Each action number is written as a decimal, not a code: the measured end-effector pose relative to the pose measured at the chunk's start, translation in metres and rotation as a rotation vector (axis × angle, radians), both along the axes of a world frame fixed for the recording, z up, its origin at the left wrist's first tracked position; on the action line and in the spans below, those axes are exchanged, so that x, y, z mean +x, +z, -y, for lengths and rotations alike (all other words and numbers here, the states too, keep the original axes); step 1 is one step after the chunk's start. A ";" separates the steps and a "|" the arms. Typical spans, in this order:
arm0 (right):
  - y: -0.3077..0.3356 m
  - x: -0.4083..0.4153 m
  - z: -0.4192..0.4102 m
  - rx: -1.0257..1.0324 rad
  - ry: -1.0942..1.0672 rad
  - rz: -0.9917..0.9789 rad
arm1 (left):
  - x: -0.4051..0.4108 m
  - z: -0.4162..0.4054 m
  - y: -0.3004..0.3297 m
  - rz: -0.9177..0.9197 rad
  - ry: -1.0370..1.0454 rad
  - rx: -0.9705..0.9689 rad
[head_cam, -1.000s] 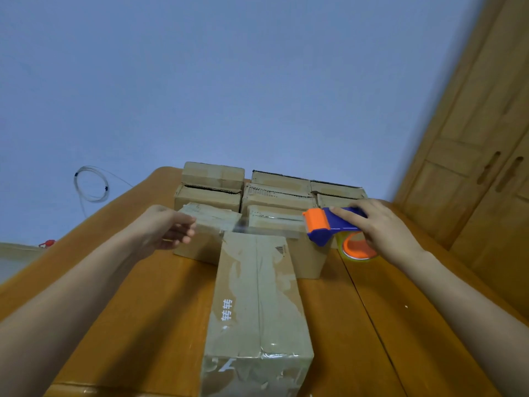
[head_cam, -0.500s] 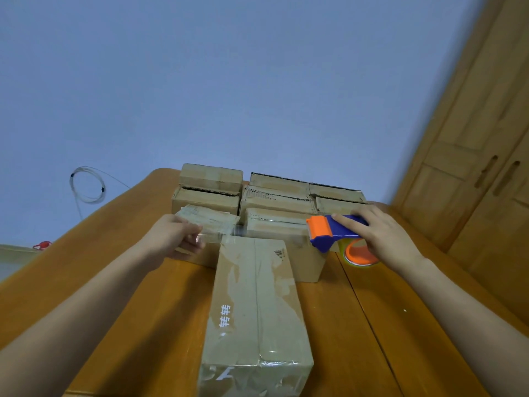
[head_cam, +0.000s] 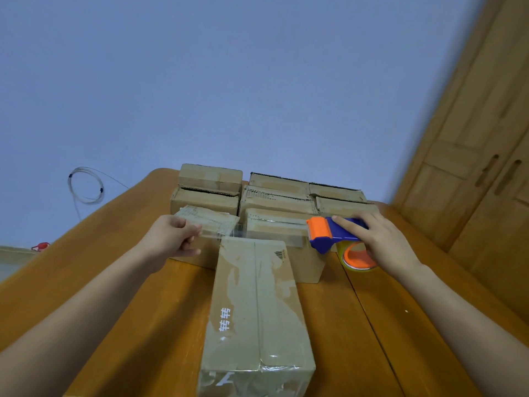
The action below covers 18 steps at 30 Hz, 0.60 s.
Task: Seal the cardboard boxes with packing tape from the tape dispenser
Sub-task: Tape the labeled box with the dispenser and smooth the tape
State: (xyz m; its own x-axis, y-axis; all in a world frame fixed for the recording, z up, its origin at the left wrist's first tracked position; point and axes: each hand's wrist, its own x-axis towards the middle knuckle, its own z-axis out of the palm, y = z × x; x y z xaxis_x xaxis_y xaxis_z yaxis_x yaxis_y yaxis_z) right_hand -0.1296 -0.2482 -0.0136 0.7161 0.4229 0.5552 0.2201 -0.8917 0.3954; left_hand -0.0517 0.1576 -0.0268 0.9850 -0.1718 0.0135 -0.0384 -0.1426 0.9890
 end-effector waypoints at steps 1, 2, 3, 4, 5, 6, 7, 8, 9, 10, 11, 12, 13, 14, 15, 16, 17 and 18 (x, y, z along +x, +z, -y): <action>-0.001 0.000 -0.001 -0.005 -0.004 -0.001 | 0.000 0.000 -0.001 0.002 0.004 0.000; -0.002 0.001 -0.001 -0.005 -0.008 -0.005 | 0.000 0.000 -0.002 0.001 0.006 0.001; -0.003 0.001 -0.001 -0.003 -0.008 -0.009 | 0.000 0.000 -0.002 -0.003 0.007 -0.001; -0.003 0.002 -0.001 -0.004 -0.006 -0.009 | 0.000 0.000 -0.003 -0.007 0.009 -0.002; -0.004 0.002 0.000 -0.009 -0.002 -0.004 | 0.001 0.000 -0.003 -0.009 0.012 -0.002; -0.004 0.003 0.000 -0.013 0.001 0.000 | 0.001 0.001 -0.002 -0.010 0.016 0.000; -0.003 0.003 0.001 -0.012 0.000 0.004 | 0.001 0.001 -0.002 -0.010 0.020 0.000; -0.003 0.004 0.001 -0.002 -0.002 0.008 | 0.002 0.001 -0.001 -0.010 0.022 -0.004; -0.003 0.004 0.001 0.017 -0.001 0.012 | 0.002 0.001 -0.001 -0.012 0.023 -0.011; -0.003 0.004 0.000 0.036 0.000 0.015 | 0.003 0.001 0.000 -0.014 0.024 -0.017; -0.004 0.005 0.001 0.043 -0.001 0.016 | 0.004 0.002 -0.001 -0.017 0.024 -0.019; -0.006 0.004 0.001 0.040 -0.004 0.011 | 0.005 0.002 -0.002 -0.022 0.024 -0.021; -0.009 0.004 0.000 0.034 -0.006 0.001 | 0.005 0.002 -0.004 -0.030 0.022 -0.021; -0.013 0.004 -0.001 0.038 -0.007 -0.009 | 0.005 0.002 -0.007 -0.039 0.020 -0.021; -0.017 0.003 -0.002 0.052 -0.004 -0.013 | 0.005 0.002 -0.010 -0.050 0.019 -0.019; -0.022 0.002 -0.004 0.073 -0.002 -0.016 | 0.004 0.002 -0.014 -0.061 0.019 -0.019; -0.027 0.001 -0.006 0.094 -0.006 -0.018 | 0.004 0.001 -0.018 -0.074 0.019 -0.024; -0.032 0.000 -0.009 0.112 -0.013 -0.020 | 0.004 0.001 -0.022 -0.089 0.018 -0.040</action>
